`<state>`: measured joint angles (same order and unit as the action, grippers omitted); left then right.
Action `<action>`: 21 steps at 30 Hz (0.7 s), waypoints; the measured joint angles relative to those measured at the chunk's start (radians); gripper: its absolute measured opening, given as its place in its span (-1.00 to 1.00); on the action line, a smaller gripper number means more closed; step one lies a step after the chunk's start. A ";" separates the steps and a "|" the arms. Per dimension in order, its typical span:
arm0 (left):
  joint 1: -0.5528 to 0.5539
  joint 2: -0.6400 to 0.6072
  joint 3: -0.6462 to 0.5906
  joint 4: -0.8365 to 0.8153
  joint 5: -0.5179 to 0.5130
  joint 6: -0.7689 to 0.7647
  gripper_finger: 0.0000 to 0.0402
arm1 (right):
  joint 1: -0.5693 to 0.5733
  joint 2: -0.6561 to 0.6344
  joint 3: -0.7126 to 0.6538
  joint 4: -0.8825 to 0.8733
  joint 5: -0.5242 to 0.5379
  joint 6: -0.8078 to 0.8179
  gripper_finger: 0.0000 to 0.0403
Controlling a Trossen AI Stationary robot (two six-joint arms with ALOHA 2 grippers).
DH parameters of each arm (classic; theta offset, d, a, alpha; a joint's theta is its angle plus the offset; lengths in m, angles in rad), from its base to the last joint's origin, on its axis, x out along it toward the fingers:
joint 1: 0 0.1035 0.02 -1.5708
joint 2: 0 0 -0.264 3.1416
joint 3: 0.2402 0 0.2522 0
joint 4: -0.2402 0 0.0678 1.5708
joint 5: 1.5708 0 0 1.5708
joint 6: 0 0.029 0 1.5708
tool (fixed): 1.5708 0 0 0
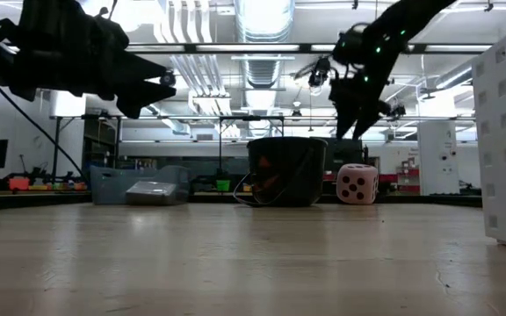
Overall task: Pick & Place Toys
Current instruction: Put the pink dice into the transparent bin
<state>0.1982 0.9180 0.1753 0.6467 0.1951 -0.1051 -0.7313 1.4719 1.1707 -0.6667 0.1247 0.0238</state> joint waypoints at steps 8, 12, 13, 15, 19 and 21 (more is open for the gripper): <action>0.000 0.000 0.000 -0.015 0.000 0.000 0.39 | -0.133 0.179 0.154 -0.128 -0.038 -0.081 0.79; 0.000 0.000 0.000 -0.016 0.000 0.000 0.39 | -0.164 0.247 0.221 -0.186 -0.053 -0.121 0.79; 0.000 0.000 0.000 -0.015 0.000 0.000 0.39 | -0.171 0.263 0.235 -0.205 -0.070 -0.130 0.79; 0.000 0.000 0.000 -0.016 0.000 0.000 0.39 | -0.184 0.296 0.260 -0.247 -0.105 -0.147 0.79; 0.000 0.000 0.000 -0.016 0.000 0.000 0.39 | -0.196 0.353 0.292 -0.298 -0.122 -0.182 0.79; 0.000 0.000 0.000 -0.016 0.000 0.000 0.39 | -0.200 0.376 0.298 -0.299 -0.122 -0.193 0.79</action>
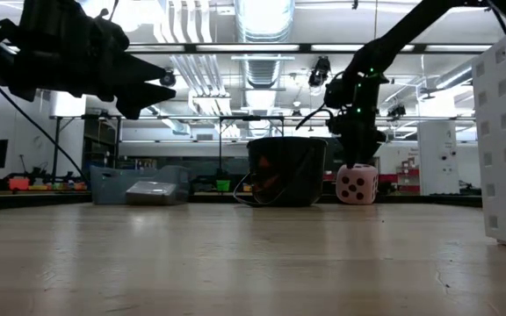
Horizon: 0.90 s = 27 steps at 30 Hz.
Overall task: Pick & Place Toys
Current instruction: Put the pink dice into the transparent bin
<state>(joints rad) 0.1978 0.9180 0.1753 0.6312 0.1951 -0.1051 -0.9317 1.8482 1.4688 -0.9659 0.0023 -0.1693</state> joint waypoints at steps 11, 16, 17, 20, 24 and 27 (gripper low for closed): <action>0.000 0.000 0.000 0.000 0.000 0.000 0.39 | 0.002 0.027 0.002 -0.006 -0.024 -0.033 0.79; 0.000 0.000 0.000 0.000 0.000 0.000 0.39 | 0.001 0.027 0.002 -0.007 -0.022 -0.058 0.65; 0.000 0.000 0.000 0.000 0.000 0.000 0.39 | 0.001 0.026 0.002 -0.010 -0.022 -0.066 0.57; 0.000 0.000 0.000 0.000 0.000 0.000 0.39 | 0.000 0.024 0.002 -0.019 -0.023 -0.079 0.20; 0.000 0.000 0.000 0.000 0.000 0.000 0.39 | -0.001 0.016 0.002 -0.031 -0.048 -0.080 -0.38; 0.000 0.000 0.000 0.000 0.000 -0.001 0.39 | 0.000 0.011 0.002 -0.037 -0.052 -0.091 -0.77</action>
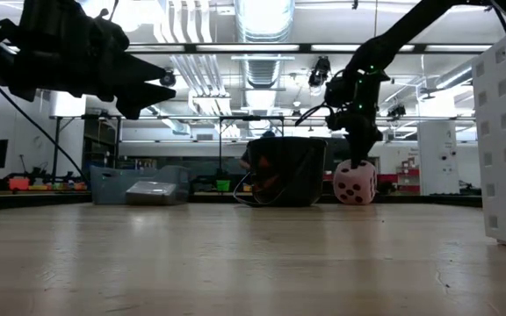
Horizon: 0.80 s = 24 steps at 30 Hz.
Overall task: Pick & Place Toys
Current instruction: Put the pink dice into the transparent bin
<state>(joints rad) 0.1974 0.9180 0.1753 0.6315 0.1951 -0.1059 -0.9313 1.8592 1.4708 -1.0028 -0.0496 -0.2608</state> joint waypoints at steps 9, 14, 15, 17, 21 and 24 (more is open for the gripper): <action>0.000 0.000 0.000 0.000 0.000 -0.004 0.39 | 0.019 -0.021 -0.003 -0.040 0.016 -0.024 -0.84; 0.000 0.000 0.000 0.000 0.000 -0.006 0.39 | 0.061 -0.084 -0.007 -0.098 0.029 -0.025 -0.87; 0.000 0.000 0.000 0.000 0.000 -0.007 0.39 | 0.072 -0.099 -0.006 -0.111 0.029 -0.024 -0.88; 0.000 0.000 0.000 0.000 0.000 -0.007 0.39 | 0.105 -0.120 -0.007 -0.145 0.029 -0.015 -0.88; 0.000 0.000 0.000 0.000 0.000 -0.020 0.39 | 0.198 -0.162 -0.007 -0.183 0.023 0.001 -0.88; 0.000 0.000 0.000 0.000 0.000 -0.025 0.39 | 0.279 -0.186 -0.007 -0.207 0.022 0.018 -0.88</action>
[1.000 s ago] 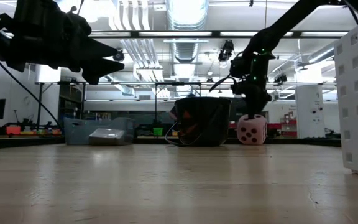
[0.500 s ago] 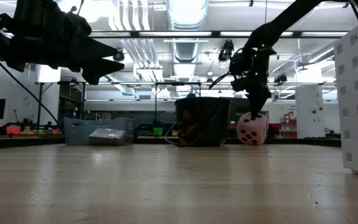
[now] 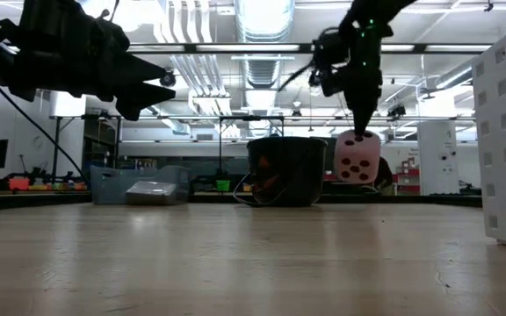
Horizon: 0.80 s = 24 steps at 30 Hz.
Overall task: Pick & Place Toys
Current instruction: Put the pink dice into the transparent bin
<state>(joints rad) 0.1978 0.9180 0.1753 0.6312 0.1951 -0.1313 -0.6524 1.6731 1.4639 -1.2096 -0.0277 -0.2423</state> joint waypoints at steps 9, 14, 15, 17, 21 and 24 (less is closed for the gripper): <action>0.000 0.000 0.000 -0.006 0.000 0.000 0.39 | 0.247 -0.060 0.000 -0.042 0.000 0.078 -0.88; 0.000 0.000 0.000 -0.008 0.019 -0.005 0.39 | 0.395 -0.084 0.001 -0.029 -0.023 0.122 -0.88; 0.000 0.000 0.000 -0.008 0.033 -0.005 0.39 | 0.427 -0.086 0.001 -0.007 -0.025 0.129 -0.88; 0.000 0.000 0.000 -0.014 0.068 -0.003 0.39 | 0.491 -0.091 0.001 0.052 -0.046 0.134 -0.87; 0.000 0.000 0.000 -0.050 0.093 0.001 0.39 | 0.617 -0.092 -0.005 0.254 -0.123 0.134 -0.87; -0.001 0.000 0.000 -0.084 0.094 0.017 0.39 | 0.703 -0.091 -0.023 0.431 -0.184 0.129 -0.87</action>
<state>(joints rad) 0.1972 0.9180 0.1753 0.5471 0.2895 -0.1141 0.0508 1.5823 1.4407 -0.7789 -0.2118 -0.1128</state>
